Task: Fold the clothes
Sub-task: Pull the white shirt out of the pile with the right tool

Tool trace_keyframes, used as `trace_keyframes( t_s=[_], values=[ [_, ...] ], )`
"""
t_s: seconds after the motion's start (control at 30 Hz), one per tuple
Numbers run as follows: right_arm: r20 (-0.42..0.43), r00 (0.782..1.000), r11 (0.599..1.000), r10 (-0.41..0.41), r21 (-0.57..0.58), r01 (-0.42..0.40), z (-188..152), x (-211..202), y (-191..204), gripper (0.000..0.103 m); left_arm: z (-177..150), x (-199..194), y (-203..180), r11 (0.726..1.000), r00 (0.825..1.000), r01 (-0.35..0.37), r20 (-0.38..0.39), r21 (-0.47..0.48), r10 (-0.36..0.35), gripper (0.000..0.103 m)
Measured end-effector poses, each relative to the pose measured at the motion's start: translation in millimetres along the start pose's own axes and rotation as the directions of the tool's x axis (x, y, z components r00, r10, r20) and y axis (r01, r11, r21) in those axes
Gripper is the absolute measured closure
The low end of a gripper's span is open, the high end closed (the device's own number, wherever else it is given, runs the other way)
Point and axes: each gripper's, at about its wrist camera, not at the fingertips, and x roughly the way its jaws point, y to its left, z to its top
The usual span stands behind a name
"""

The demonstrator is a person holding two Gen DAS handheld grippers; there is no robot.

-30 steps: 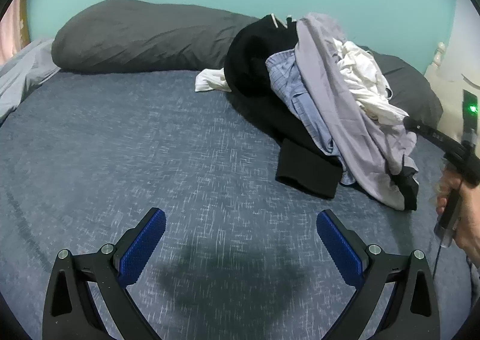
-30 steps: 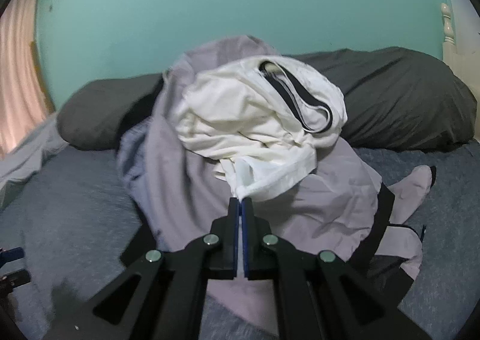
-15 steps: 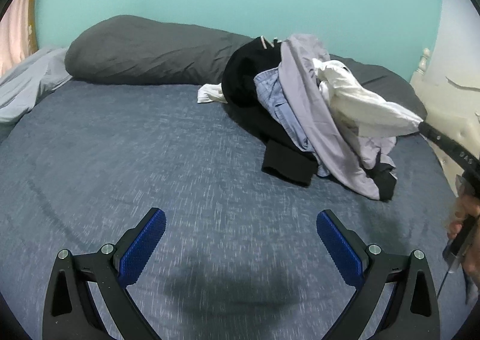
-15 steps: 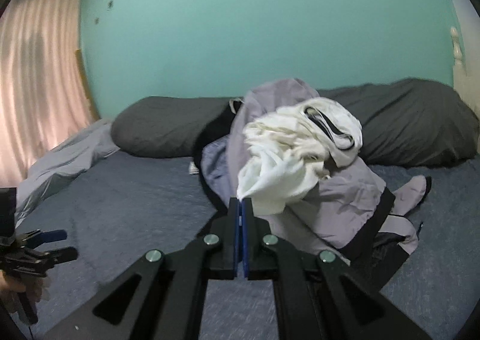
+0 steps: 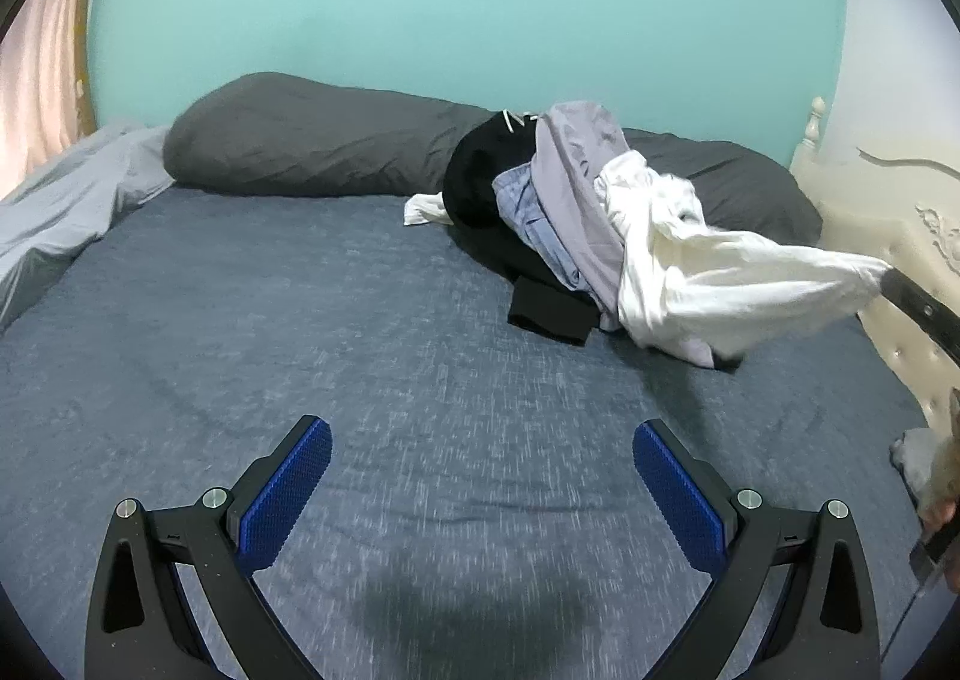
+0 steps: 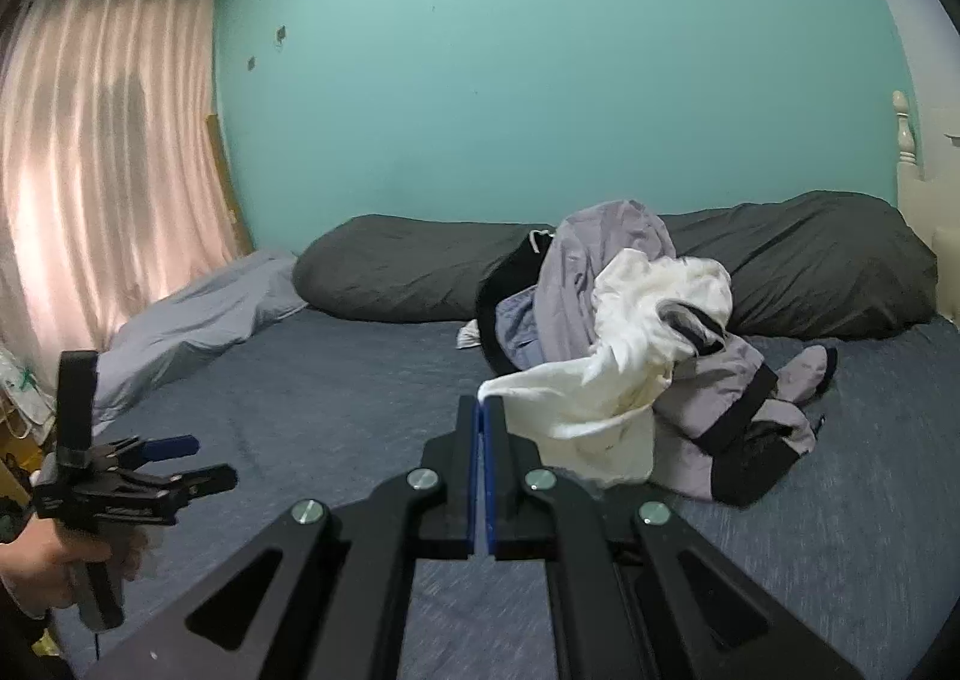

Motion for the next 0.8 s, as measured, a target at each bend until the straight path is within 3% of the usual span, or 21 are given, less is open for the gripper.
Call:
trace_keyframes(
  t_s=[0.5, 0.63, 0.8],
  values=[
    [0.0, 0.995, 0.995, 0.097, -0.037, -0.097, -31.9, -133.9, 93.6, 0.102, -54.5, -81.9, -13.4, 0.998, 0.998, 0.059, -0.038, 0.001, -0.059, 0.0],
    [-0.058, 0.994, 0.995, 0.091, -0.023, -0.093, -57.6, -143.0, 99.5, 0.102, -69.1, -89.0, -9.5, 0.998, 0.997, 0.06, -0.041, -0.014, -0.061, 0.0],
    [-0.19, 0.98, 0.996, 0.05, 0.085, -0.034, -100.8, -115.4, 67.4, 0.102, -86.2, -81.4, -2.8, 0.998, 0.996, 0.055, -0.067, -0.02, -0.056, 0.0]
  ],
)
